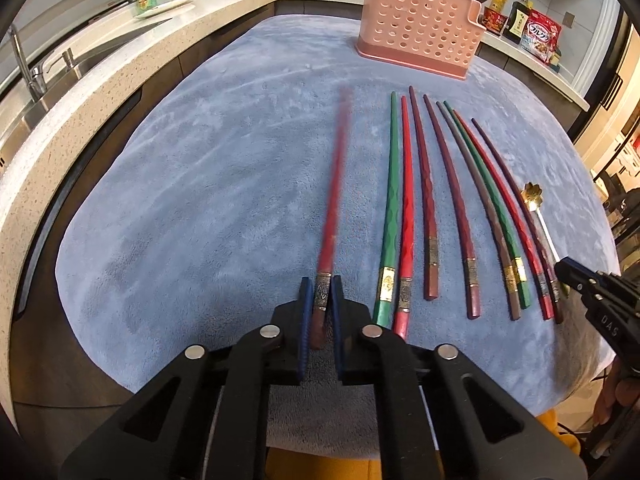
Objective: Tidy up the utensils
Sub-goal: 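Grasp a dark red chopstick with the left tool while the right tool grasps the gold spoon, then lift the chopstick with the left tool while the right tool carries the spoon toward the pink basket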
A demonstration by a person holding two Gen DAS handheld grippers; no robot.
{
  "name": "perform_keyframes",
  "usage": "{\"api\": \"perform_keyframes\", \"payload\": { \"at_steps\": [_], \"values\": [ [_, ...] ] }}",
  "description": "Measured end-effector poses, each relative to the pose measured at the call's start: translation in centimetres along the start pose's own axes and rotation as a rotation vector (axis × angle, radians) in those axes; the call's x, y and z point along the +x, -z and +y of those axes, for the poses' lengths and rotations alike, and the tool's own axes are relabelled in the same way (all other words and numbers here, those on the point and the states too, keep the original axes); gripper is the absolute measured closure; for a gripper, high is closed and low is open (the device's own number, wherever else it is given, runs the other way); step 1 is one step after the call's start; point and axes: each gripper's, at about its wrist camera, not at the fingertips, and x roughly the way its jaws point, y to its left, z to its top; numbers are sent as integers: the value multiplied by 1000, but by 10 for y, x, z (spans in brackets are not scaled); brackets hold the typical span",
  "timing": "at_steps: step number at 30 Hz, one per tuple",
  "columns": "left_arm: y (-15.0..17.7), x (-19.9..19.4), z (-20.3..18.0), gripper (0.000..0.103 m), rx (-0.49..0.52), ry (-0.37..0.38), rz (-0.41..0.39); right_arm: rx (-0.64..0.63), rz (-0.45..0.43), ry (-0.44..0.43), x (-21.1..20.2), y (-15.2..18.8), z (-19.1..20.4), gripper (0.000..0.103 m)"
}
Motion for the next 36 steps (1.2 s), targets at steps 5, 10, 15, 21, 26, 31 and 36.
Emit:
{"api": "perform_keyframes", "payload": {
  "at_steps": [5,10,15,21,26,31,36],
  "values": [
    [1,0,-2,96,2,-7,6,45,9,-51,2,0,-9,97],
    [2,0,-1,96,-8,-3,13,50,7,-64,-1,2,-10,99],
    [-2,-11,2,96,-21,8,-2,66,-14,-68,-14,3,-13,102],
    [-14,-35,4,96,-48,30,-39,96,-54,-60,-39,-8,-25,102],
    [-37,-62,5,96,-70,50,-92,113,-91,-48,-61,-27,-37,102],
    [-68,-85,6,96,-76,48,-150,91,-57,-43,-65,-50,-39,102],
    [-89,-98,2,96,-63,47,-193,103,49,-85,-33,-41,-42,102]
  ]
}}
